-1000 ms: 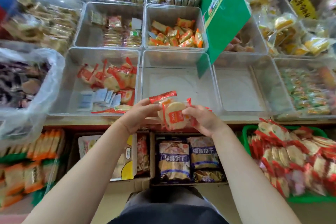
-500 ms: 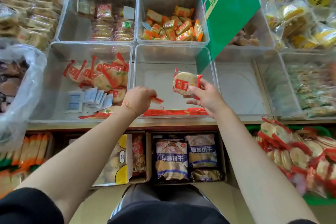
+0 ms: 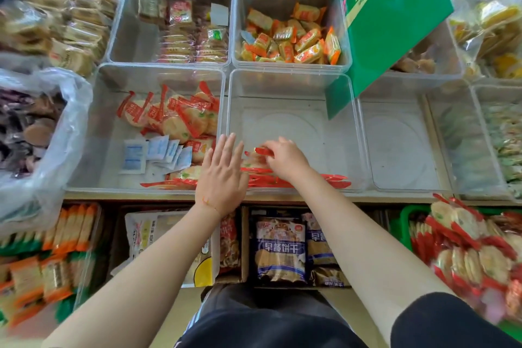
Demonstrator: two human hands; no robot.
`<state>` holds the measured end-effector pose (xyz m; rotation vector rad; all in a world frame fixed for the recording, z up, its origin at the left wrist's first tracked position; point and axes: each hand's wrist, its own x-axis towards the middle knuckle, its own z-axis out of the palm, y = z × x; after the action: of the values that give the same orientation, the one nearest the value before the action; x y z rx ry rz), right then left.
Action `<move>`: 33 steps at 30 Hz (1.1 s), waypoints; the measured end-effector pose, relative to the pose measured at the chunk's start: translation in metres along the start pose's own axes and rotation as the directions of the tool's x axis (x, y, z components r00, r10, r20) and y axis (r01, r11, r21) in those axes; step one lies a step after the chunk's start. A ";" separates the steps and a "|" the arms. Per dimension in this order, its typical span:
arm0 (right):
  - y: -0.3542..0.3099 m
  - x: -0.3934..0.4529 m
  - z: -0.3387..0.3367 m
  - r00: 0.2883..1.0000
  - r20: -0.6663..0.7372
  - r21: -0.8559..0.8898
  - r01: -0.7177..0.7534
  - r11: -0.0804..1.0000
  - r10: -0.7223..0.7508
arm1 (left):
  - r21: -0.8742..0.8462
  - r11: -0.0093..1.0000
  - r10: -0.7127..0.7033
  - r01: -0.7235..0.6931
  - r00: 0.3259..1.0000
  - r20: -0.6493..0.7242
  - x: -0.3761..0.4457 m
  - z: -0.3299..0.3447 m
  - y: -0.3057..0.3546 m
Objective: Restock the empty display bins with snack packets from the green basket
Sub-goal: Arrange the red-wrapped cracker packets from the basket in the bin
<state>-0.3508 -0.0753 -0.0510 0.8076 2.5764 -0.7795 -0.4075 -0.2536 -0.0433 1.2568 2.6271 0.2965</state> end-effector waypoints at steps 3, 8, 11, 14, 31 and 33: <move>-0.010 0.009 0.008 0.982 0.189 -0.077 0.036 0.996 -0.021 | 0.057 0.998 -0.013 0.013 1.000 0.004 0.004 0.001 0.001; -0.019 0.018 0.009 0.947 0.321 0.004 0.004 1.000 -0.005 | 0.072 0.997 -0.018 0.018 1.000 -0.010 0.005 0.003 0.002; -0.023 0.020 0.004 0.905 0.424 0.069 -0.076 0.995 0.040 | 0.086 0.996 -0.015 0.014 1.000 0.012 0.006 0.001 0.002; -0.024 0.021 0.004 0.893 0.443 0.117 -0.140 0.983 0.075 | 0.092 0.996 -0.018 0.016 1.000 0.026 0.006 0.000 0.002; 0.003 -0.042 -0.005 0.998 0.009 -0.038 -0.067 0.997 0.067 | 0.143 0.990 -0.019 0.007 0.997 0.078 0.008 -0.004 0.003; 0.009 -0.050 -0.005 0.994 0.044 -0.095 -0.098 0.991 0.103 | 0.147 0.989 -0.016 0.004 0.997 0.078 0.007 -0.004 0.003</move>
<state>-0.3068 -0.0869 -0.0278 0.8713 2.4877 -0.6363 -0.4106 -0.2463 -0.0396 1.2709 2.6280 0.0511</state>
